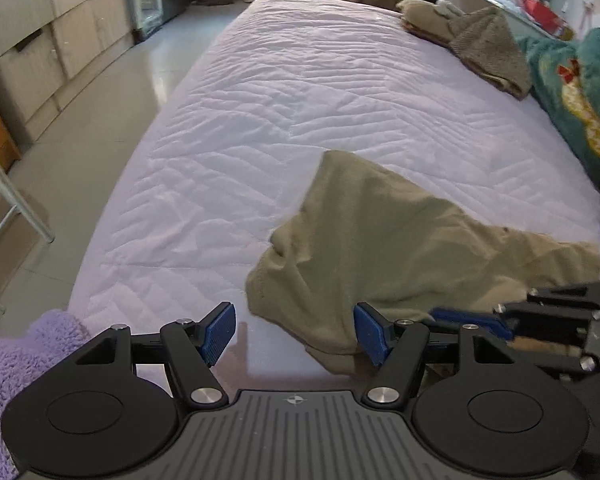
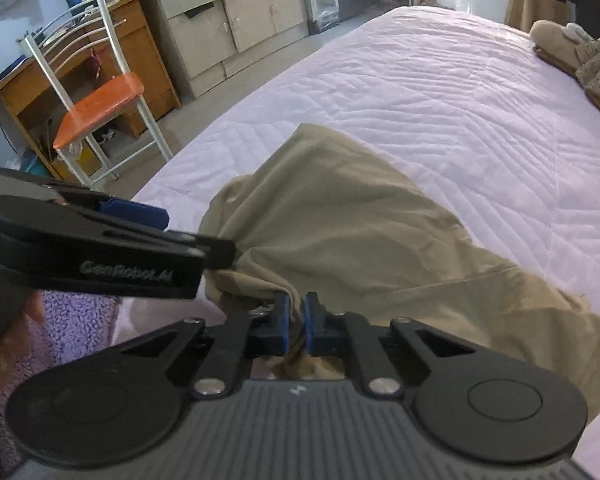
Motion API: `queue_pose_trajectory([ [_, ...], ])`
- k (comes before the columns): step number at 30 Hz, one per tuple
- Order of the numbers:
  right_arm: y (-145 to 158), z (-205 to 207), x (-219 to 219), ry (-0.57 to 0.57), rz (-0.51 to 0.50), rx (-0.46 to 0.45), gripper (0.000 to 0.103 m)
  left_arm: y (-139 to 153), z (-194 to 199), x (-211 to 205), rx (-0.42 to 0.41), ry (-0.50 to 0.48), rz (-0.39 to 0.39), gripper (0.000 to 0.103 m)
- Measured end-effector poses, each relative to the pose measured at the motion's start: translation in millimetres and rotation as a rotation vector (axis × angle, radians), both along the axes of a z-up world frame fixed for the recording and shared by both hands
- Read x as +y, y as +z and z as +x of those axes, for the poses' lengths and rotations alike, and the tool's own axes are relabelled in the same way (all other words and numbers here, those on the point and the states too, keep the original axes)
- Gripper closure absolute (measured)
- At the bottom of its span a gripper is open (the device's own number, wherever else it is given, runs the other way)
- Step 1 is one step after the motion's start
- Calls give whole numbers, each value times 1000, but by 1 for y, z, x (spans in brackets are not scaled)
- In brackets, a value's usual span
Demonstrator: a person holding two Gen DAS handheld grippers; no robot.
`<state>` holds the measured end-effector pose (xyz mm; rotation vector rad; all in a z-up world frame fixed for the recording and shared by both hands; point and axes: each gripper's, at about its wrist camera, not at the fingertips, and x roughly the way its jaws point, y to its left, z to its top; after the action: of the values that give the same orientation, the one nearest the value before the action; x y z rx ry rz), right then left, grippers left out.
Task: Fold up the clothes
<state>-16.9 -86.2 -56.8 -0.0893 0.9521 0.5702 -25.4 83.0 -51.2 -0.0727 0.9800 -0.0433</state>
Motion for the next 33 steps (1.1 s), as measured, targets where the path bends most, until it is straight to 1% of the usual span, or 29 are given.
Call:
queue_pose_trajectory([
  [3, 3, 3, -5, 38, -2, 54, 94, -4, 4, -10, 17, -45, 10, 36],
  [4, 6, 0, -9, 43, -29, 60, 89, -8, 6, -13, 31, -56, 16, 36],
  [5, 10, -5, -14, 43, -69, 58, 78, -11, 8, -16, 46, -67, 21, 36],
  [6, 14, -9, -20, 42, -108, 56, 69, -15, 10, -18, 55, -70, 24, 36],
  [7, 18, -14, -26, 40, -151, 48, 46, -18, 12, -20, 64, -71, 27, 36],
  [8, 22, -19, -33, 34, -191, 31, 29, -20, 13, -21, 65, -69, 29, 36],
  [9, 25, -24, -41, 25, -219, 18, 24, -21, 15, -22, 65, -66, 31, 36],
  [10, 26, -27, -48, 21, -226, 25, 19, -22, 17, -24, 62, -63, 33, 36],
  [11, 25, -29, -51, 25, -219, 41, 19, -21, 18, -25, 58, -58, 29, 36],
  [12, 23, -31, -53, 32, -210, 53, 19, -20, 19, -25, 48, -55, 20, 42],
  [14, 16, -35, -49, 44, -227, 57, 19, -20, 20, -27, 38, -54, 10, 54],
  [15, 11, -35, -47, 35, -243, 57, 20, -21, 21, -29, 40, -57, 12, 64],
  [16, 7, -31, -49, 15, -238, 64, 25, -22, 22, -30, 43, -61, 12, 72],
  [17, 4, -27, -53, -9, -218, 82, 35, -22, 22, -30, 42, -65, 9, 75],
  [18, 1, -22, -57, -33, -199, 99, 41, -21, 22, -30, 35, -63, 0, 81],
  [19, 0, -19, -62, -58, -179, 103, 59, -19, 21, -30, 26, -61, -11, 86],
  [20, 3, -17, -67, -81, -155, 97, 73, -17, 20, -29, 18, -58, -21, 88],
  [22, 12, -20, -75, -96, -113, 83, 83, -12, 21, -28, 7, -53, -43, 89],
  [27, 25, -12, -81, -114, -84, 50, 86, -3, 33, -26, -4, -49, -89, 90],
  [29, 32, -10, -82, -129, -76, 15, 87, 6, 36, -25, -25, -49, -100, 90],
  [33, 58, -4, -89, -158, -53, -56, 88, 26, 47, -27, -43, -79, -80, 90],
])
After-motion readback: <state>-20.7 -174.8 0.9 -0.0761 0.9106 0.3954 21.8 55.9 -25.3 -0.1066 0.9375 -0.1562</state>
